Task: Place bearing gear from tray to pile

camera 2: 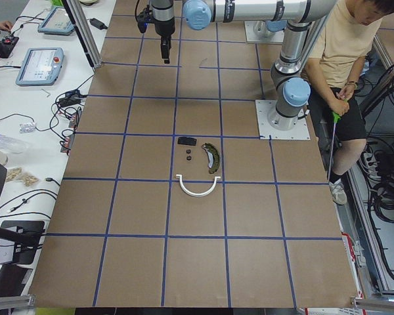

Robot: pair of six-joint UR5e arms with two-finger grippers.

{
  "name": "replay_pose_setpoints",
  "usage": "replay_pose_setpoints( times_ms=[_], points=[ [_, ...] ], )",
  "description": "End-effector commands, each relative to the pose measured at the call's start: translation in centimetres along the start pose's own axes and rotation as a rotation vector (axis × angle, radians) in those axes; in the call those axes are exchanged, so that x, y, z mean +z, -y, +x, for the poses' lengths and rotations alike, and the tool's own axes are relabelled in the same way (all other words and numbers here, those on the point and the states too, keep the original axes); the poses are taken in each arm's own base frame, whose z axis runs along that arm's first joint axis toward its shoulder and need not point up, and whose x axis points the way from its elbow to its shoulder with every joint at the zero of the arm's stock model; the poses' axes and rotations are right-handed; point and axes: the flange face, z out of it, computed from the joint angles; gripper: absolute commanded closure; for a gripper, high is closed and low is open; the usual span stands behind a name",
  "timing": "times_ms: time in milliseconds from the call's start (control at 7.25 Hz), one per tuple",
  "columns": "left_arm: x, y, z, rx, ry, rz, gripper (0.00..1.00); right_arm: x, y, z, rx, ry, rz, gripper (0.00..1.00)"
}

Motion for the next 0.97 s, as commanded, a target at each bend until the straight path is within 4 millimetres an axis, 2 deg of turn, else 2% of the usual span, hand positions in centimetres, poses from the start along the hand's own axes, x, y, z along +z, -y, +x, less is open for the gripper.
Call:
replay_pose_setpoints(
  times_ms=[0, 138, 276, 552, 690, 828],
  points=[
    [1.1, -1.9, 3.1, -0.076, -0.011, -0.043, 0.00, 0.1, 0.0, 0.0, 0.000, 0.000, -0.001, 0.00],
    [2.5, -3.1, 3.7, -0.063, -0.011, -0.062, 0.00, 0.1, 0.0, 0.0, 0.000, 0.000, -0.001, 0.00],
    [2.6, -4.4, 4.4, -0.043, -0.009, -0.068, 0.00, 0.1, 0.0, 0.0, 0.000, 0.000, -0.001, 0.00],
    [1.6, -5.6, 3.8, 0.083, -0.009, -0.050, 0.00, 0.0, 0.1, 0.0, 0.000, 0.000, 0.001, 0.00],
    [1.4, -5.8, 3.6, 0.080, -0.008, -0.052, 0.00, 0.0, 0.1, 0.0, 0.000, 0.000, 0.001, 0.00],
    [2.5, -6.1, 3.4, 0.084, -0.007, -0.075, 0.00, 0.0, 0.1, 0.0, 0.000, 0.000, 0.001, 0.00]
  ],
)
